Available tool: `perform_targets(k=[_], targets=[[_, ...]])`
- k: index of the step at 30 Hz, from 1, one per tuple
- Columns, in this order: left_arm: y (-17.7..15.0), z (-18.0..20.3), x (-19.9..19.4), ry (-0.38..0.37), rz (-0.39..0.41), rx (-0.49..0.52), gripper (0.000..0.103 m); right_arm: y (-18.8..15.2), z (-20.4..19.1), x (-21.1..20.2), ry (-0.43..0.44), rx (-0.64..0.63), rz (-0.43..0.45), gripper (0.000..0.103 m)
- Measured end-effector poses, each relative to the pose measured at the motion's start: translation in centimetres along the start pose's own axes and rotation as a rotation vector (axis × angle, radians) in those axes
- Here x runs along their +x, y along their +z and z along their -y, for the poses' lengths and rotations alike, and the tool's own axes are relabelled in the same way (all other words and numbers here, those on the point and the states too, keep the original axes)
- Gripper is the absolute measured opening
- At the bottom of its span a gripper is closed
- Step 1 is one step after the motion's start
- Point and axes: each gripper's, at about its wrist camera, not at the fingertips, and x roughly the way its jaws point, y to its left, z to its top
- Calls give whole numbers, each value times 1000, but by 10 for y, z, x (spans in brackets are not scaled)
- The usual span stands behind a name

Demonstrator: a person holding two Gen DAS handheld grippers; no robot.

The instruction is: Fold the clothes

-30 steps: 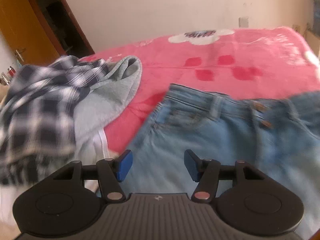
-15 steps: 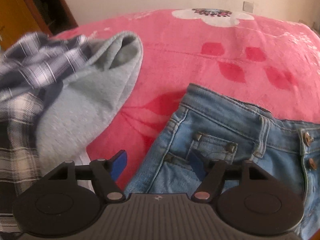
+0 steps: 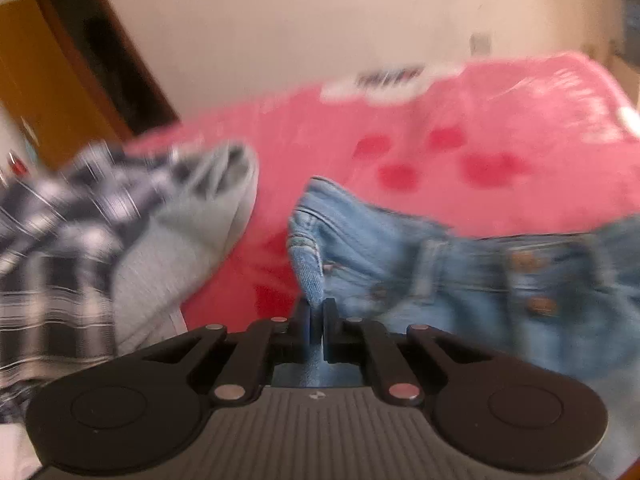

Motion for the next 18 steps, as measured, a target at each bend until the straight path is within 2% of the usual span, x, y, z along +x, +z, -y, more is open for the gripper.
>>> perform_targets(k=[2,6,11,18], targets=[[-1,12,5,-51,-17,11,0,-10,20,-28,-16,7,59,4],[0,33,21,-129,-57,23,0,-23,63,-57,-82,23,129,4],[6,53,46,-181,-92,41,0,-28,117,-68,-123,126,143,4],[12,75,75,-240,-122,47,0,-30,166,-78,-142,206,154,4]])
